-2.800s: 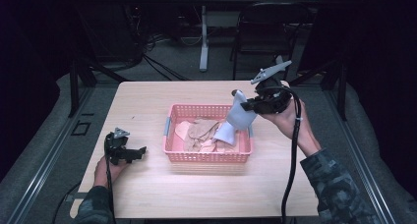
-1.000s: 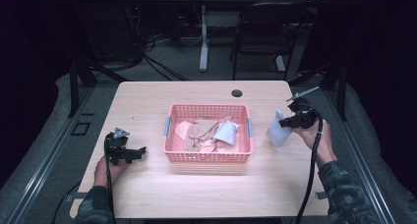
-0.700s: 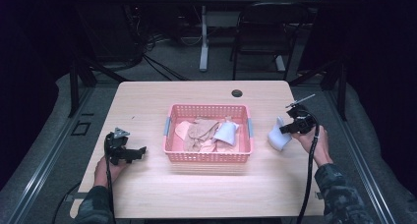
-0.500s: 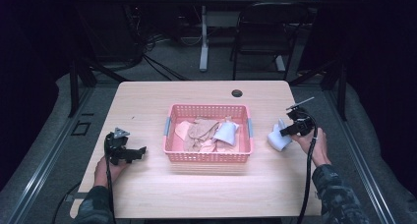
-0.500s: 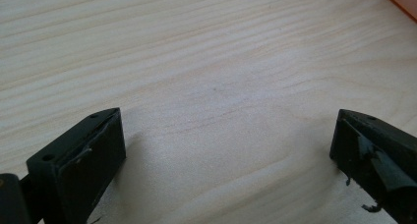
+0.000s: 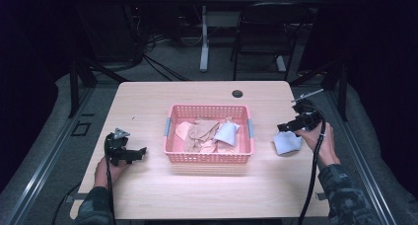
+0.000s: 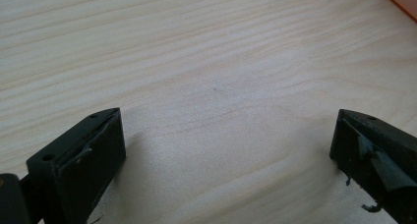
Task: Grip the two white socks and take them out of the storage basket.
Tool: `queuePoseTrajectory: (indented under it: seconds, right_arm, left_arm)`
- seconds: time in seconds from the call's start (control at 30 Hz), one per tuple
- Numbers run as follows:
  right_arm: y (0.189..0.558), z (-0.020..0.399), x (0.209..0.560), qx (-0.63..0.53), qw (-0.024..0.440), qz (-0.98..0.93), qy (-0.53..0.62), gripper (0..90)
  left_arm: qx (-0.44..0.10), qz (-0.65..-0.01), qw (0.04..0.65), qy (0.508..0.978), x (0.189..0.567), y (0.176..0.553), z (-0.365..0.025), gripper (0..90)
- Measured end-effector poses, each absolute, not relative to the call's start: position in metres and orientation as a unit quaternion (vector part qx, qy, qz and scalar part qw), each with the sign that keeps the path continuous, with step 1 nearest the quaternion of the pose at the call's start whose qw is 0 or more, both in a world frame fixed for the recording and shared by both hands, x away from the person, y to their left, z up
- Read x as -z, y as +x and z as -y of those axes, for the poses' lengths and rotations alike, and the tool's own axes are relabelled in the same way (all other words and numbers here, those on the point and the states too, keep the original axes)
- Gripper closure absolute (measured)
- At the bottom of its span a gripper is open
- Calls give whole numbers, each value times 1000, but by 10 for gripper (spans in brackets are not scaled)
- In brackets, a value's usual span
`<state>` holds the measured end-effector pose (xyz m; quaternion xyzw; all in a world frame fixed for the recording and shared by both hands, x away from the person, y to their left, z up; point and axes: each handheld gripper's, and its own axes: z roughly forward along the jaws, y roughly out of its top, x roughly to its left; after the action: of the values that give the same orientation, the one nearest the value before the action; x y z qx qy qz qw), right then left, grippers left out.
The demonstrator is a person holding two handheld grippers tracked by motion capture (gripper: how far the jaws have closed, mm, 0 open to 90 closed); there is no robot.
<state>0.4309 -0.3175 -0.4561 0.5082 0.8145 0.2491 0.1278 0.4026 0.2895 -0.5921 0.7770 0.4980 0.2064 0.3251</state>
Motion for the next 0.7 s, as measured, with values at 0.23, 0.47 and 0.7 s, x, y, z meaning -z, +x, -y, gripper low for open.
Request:
queuePoseTrajectory:
  seconds: [0.23,0.47,0.7]
  right_arm:
    - [426,283,429,-261,132,-836,463,32]
    - [427,248,413,-261,125,-855,430,0]
    - [431,218,409,-253,115,-873,401,0]
  left_arm:
    - [-206,-498,325,777,592,403,-289,1]
    - [-206,-498,325,777,592,403,-290,1]
    - [-206,-498,325,777,592,403,-289,1]
